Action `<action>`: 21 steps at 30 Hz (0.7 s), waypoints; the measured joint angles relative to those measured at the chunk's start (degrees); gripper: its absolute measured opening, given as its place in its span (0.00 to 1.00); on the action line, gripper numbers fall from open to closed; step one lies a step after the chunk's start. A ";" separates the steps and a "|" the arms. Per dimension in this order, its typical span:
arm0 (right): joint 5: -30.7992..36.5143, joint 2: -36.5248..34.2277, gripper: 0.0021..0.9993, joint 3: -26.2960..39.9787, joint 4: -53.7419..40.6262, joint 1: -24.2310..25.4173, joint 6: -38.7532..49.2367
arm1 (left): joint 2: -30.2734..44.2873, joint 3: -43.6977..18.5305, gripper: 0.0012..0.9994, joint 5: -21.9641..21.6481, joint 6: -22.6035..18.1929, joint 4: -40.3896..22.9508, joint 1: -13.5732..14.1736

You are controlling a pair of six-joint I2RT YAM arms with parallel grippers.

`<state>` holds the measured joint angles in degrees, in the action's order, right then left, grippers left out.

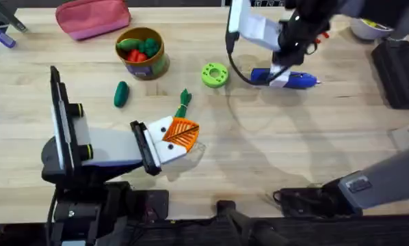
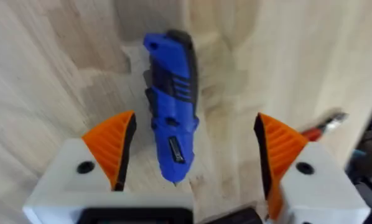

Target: Pick up the gripper from the table and insert it into the empty holder that is missing its gripper. Then pick up a screw, insert it into the mounting hole, and use the screwdriver to tighten it. Finally, clean up the table by picking up the vegetable and placing it into the bucket.

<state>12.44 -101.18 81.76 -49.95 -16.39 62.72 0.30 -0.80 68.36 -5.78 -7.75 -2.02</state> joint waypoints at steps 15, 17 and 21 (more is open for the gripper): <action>-0.06 25.17 0.99 0.07 0.07 -7.85 -35.70 | 0.01 0.00 0.01 0.00 0.00 0.00 0.00; -0.06 27.45 0.99 0.07 -0.79 -7.92 -42.44 | 0.00 0.00 0.01 0.00 0.00 0.00 0.00; -0.06 32.23 0.99 0.07 -4.80 -7.92 -53.10 | 0.00 0.00 0.01 0.00 0.00 0.00 0.00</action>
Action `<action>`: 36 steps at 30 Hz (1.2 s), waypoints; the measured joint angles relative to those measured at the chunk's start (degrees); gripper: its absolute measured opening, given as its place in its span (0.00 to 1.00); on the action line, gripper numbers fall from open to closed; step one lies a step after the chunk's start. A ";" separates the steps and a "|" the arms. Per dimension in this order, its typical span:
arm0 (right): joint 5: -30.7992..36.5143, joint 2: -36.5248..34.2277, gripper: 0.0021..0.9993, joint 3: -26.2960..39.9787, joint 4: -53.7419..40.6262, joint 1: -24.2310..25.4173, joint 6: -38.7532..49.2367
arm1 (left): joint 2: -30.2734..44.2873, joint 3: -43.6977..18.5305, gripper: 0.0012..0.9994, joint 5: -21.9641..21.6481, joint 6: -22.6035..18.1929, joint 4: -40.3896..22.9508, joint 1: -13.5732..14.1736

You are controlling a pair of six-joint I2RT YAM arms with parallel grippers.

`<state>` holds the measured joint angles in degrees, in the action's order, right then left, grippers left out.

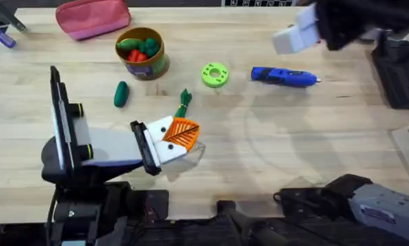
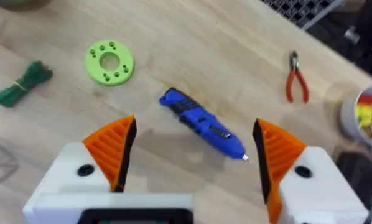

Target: Pick up the gripper from the table and insert it into the empty holder that is missing its gripper. Then pick up a screw, insert it into the mounting hole, and use the screwdriver to tighten it. Finally, clean up the table by picking up the vegetable and placing it into the bucket.

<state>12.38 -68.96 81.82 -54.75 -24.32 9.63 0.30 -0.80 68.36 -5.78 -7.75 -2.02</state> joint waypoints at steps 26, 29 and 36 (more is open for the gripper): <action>-0.22 30.91 0.99 -23.92 -6.60 3.13 -26.06 | 0.02 0.28 0.99 -2.07 5.28 6.71 0.00; -0.22 31.42 0.99 -25.13 -7.81 3.13 -26.69 | 0.00 0.05 0.99 -5.66 9.18 6.33 0.00; -0.20 31.36 0.99 -26.13 -8.69 3.13 -27.43 | 1.26 -12.29 0.99 -14.63 9.55 -10.84 0.00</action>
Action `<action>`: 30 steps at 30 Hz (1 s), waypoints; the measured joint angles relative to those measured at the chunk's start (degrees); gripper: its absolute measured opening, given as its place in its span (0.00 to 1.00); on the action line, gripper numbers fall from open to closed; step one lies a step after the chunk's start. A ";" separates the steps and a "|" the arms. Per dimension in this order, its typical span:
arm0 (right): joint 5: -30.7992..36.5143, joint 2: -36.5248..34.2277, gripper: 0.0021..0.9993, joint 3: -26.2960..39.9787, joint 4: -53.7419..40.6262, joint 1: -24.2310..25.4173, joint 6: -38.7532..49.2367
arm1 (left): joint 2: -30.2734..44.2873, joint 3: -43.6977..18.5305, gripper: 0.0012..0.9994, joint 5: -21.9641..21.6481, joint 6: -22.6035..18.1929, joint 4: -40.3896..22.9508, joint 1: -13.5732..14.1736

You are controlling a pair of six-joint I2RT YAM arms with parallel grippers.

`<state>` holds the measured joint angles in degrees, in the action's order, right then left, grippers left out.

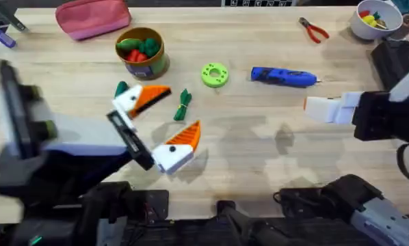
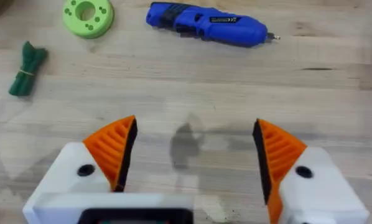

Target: Pick up the gripper from the table and insert it into the empty holder that is missing its gripper. Then pick up a screw, insert it into the mounting hole, and use the screwdriver to tighten it. Finally, clean up the table by picking up the vegetable and placing it into the bucket.

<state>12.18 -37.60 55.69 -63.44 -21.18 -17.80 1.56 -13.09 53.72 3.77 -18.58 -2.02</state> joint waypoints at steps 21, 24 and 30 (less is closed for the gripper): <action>0.66 -0.01 0.99 -0.01 0.01 -0.01 -0.02 | 46.82 -56.56 0.99 -26.38 -15.55 -53.96 0.00; 0.66 0.00 0.99 -0.01 0.02 -0.01 -0.02 | 50.09 -56.82 0.99 -26.37 -15.37 -54.47 0.00; 0.66 -0.01 0.99 -0.01 0.00 0.01 -0.02 | 55.17 -56.82 0.99 -29.20 -13.75 -56.50 0.35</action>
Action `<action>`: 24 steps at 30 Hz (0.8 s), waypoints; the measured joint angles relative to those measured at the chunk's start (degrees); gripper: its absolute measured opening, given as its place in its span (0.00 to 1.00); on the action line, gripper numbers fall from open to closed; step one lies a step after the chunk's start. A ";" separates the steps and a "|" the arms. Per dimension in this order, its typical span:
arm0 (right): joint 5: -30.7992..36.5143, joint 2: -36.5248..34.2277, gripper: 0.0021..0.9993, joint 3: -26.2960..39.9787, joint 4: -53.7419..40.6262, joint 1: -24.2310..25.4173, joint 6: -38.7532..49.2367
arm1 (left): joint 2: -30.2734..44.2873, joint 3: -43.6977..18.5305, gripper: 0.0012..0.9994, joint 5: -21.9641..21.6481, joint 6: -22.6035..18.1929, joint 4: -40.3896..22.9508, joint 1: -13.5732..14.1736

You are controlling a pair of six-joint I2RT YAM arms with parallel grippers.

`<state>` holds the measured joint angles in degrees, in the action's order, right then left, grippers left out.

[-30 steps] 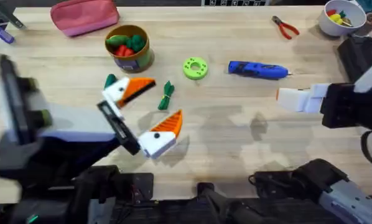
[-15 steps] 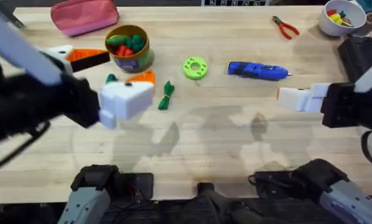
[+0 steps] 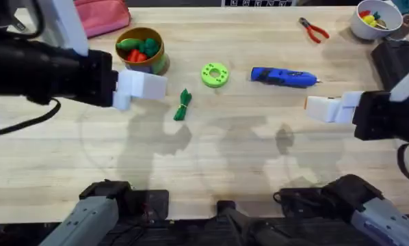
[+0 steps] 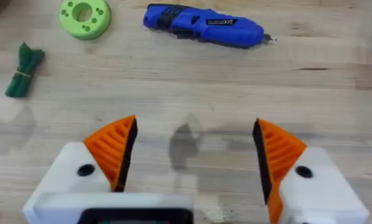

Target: Pick up the gripper from the table and insert it into the empty holder that is missing its gripper. Then pick up a screw, insert it into the mounting hole, and use the screwdriver to tighten it. Finally, clean up the table by picking up the vegetable and placing it into the bucket.

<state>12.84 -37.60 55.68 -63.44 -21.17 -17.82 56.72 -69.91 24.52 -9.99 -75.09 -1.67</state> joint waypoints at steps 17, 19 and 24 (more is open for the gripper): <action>0.00 0.00 0.99 0.00 0.00 -0.02 0.00 | 17.29 -0.11 0.99 -25.00 21.60 5.22 23.90; 0.00 0.00 0.99 0.00 0.00 -0.02 0.00 | 21.05 -0.11 0.99 -25.74 22.54 6.47 25.69; 0.00 0.00 0.99 0.00 0.00 -0.02 0.00 | 29.37 -0.11 0.99 -26.24 24.19 10.05 28.29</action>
<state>12.84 -37.60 55.68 -63.44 -21.19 -17.82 86.09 -70.02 -1.72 14.21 -65.03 26.61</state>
